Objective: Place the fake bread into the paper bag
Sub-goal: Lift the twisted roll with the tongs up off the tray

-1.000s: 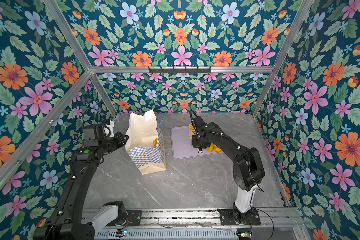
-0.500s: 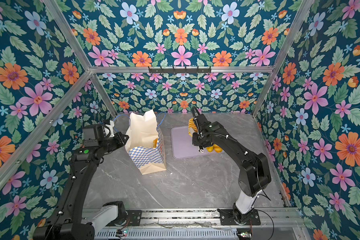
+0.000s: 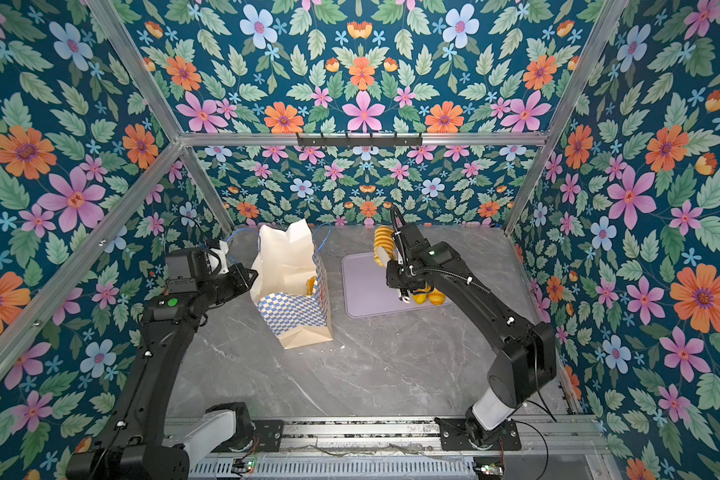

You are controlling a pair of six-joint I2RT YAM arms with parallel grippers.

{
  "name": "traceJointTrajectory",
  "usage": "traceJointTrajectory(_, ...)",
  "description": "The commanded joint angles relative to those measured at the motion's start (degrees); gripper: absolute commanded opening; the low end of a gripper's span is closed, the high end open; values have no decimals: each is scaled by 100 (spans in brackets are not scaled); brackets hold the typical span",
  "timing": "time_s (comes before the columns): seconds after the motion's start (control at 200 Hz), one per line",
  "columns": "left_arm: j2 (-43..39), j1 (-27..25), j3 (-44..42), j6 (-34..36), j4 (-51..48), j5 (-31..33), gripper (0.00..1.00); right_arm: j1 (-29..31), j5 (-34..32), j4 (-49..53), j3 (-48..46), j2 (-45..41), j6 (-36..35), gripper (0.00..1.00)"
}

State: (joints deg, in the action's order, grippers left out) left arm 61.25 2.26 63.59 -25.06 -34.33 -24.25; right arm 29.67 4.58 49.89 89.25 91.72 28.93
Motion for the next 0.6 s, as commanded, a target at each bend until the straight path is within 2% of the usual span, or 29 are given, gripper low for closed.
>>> traceJointTrajectory(0.0, -17, 2, 5, 36, 31, -32, 14, 39, 43, 5, 147, -118, 27, 33)
traceJointTrajectory(0.595, 18, 2, 4, 18, 106, -97, 14, 566, -316, 527, 1227, -210, -40, 33)
